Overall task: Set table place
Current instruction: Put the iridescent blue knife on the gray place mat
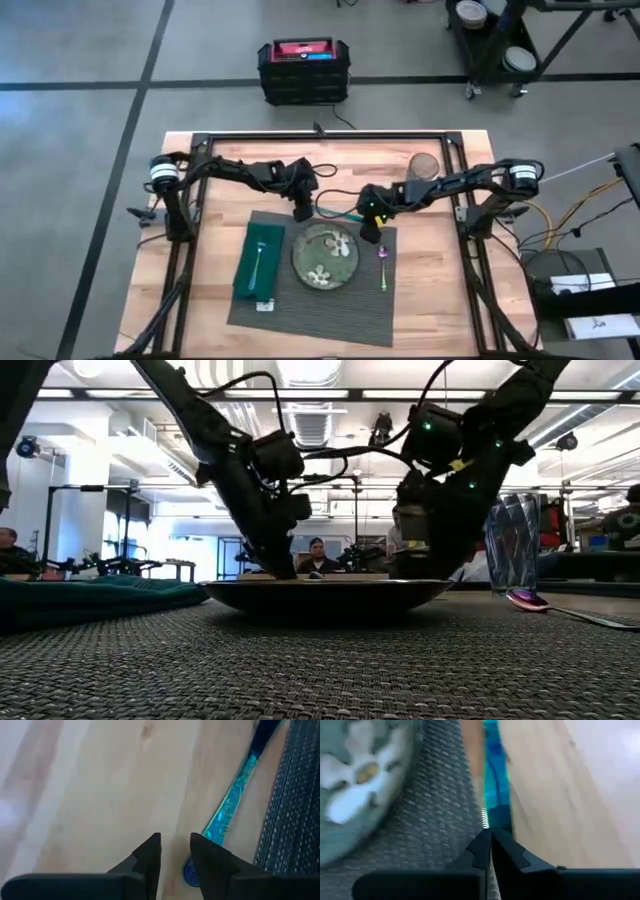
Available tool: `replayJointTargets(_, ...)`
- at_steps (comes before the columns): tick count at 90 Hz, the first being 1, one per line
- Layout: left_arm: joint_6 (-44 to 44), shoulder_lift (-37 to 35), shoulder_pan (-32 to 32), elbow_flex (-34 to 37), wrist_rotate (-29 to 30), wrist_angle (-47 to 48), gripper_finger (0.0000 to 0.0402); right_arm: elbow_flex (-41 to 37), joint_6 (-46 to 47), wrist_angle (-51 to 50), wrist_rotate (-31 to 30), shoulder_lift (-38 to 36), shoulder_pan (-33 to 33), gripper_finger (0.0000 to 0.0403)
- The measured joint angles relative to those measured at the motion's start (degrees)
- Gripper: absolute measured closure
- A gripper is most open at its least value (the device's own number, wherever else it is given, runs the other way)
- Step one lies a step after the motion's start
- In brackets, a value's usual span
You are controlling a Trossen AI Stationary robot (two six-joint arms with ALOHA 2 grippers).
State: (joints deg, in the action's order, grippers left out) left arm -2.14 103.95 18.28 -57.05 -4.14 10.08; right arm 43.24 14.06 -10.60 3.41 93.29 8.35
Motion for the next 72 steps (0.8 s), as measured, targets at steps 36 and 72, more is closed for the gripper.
replayJointTargets(36,4.18,0.47,-0.91,0.21,-2.08,2.03,0.0326,0.23,-5.05,16.54,-11.12,4.91,5.85,0.0401)
replayJointTargets(72,5.65,-0.97,-1.12,-0.55,-3.18,5.57,0.0326,3.27,-1.95,13.18,5.57,-0.44,11.45,0.0401)
